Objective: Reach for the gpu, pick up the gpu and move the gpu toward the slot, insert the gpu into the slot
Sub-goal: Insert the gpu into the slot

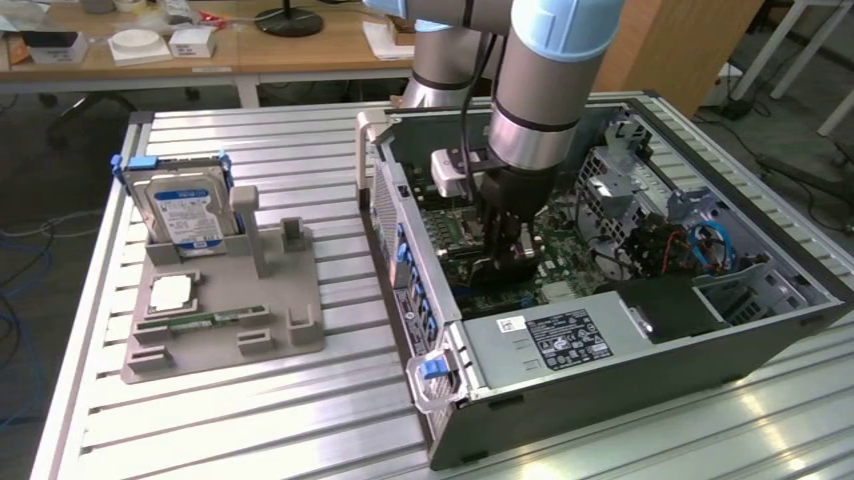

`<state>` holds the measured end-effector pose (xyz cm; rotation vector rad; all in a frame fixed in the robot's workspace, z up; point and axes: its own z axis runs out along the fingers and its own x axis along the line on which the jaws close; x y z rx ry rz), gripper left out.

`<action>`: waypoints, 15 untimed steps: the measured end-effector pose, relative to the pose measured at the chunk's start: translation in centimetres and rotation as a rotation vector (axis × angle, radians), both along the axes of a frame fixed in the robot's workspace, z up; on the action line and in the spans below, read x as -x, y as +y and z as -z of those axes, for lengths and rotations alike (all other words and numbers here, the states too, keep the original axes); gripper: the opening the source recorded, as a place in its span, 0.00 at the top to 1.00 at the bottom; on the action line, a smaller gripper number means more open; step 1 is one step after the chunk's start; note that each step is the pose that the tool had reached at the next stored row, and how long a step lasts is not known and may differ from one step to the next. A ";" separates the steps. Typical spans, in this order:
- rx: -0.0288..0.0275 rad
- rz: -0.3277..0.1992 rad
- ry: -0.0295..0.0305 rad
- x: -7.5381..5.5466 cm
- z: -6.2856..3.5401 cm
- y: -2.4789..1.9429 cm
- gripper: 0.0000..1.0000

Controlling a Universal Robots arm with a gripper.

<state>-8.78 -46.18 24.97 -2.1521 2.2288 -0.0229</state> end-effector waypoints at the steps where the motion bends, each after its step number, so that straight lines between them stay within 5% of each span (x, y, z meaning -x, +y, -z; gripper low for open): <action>1: -0.0002 -0.001 -0.0001 0.0 -0.18 0.00 0.69; 15: -0.0003 -0.001 -0.0006 0.1 -2.06 0.00 0.69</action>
